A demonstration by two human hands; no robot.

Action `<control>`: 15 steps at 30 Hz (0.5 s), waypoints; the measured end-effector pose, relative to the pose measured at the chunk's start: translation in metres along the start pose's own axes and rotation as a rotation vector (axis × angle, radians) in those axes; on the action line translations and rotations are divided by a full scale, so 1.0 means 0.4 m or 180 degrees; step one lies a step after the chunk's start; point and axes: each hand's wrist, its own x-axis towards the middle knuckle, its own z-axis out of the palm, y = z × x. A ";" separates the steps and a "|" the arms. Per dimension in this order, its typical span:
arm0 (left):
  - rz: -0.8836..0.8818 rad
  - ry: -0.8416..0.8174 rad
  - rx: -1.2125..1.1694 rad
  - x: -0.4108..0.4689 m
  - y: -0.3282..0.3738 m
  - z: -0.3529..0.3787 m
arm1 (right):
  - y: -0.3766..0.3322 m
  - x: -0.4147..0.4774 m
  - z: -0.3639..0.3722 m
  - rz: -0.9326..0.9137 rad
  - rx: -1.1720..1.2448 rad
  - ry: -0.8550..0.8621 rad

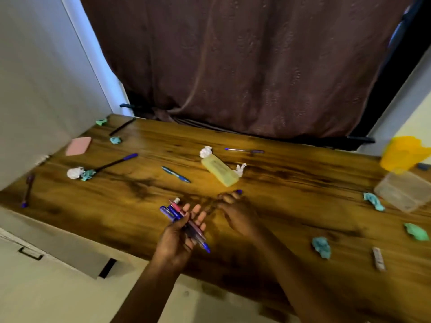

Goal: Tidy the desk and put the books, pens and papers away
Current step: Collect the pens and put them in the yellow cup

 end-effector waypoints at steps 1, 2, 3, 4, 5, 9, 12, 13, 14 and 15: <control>-0.0079 -0.0008 0.0044 0.002 0.029 -0.020 | -0.020 0.018 0.018 -0.0115 -0.0180 -0.0081; -0.0160 -0.0047 0.0082 0.004 0.056 -0.039 | -0.037 0.034 0.032 -0.0144 -0.0290 -0.0178; -0.0232 -0.0087 0.0101 0.008 0.081 -0.058 | -0.049 0.045 0.039 -0.0137 -0.0438 -0.0276; -0.0302 -0.0100 0.0113 0.012 0.101 -0.069 | -0.055 0.049 0.040 -0.0134 -0.0597 -0.0291; -0.0367 -0.0109 0.0118 0.015 0.122 -0.081 | -0.064 0.054 0.036 -0.0150 -0.0754 -0.0129; -0.0642 -0.0155 0.0195 0.025 0.180 -0.106 | -0.108 0.036 -0.016 0.0189 -0.0393 0.1103; -0.0734 -0.0267 0.0346 0.035 0.208 -0.108 | -0.209 0.018 -0.090 0.0375 0.0228 0.2223; -0.0757 -0.0320 0.0377 0.040 0.213 -0.109 | -0.253 0.014 -0.110 0.0351 0.0426 0.2462; -0.0768 -0.0374 0.0365 0.043 0.218 -0.104 | -0.291 0.011 -0.119 0.0329 0.0696 0.2608; -0.0788 -0.0434 0.0303 0.048 0.222 -0.103 | -0.327 0.013 -0.119 0.0348 0.0986 0.2659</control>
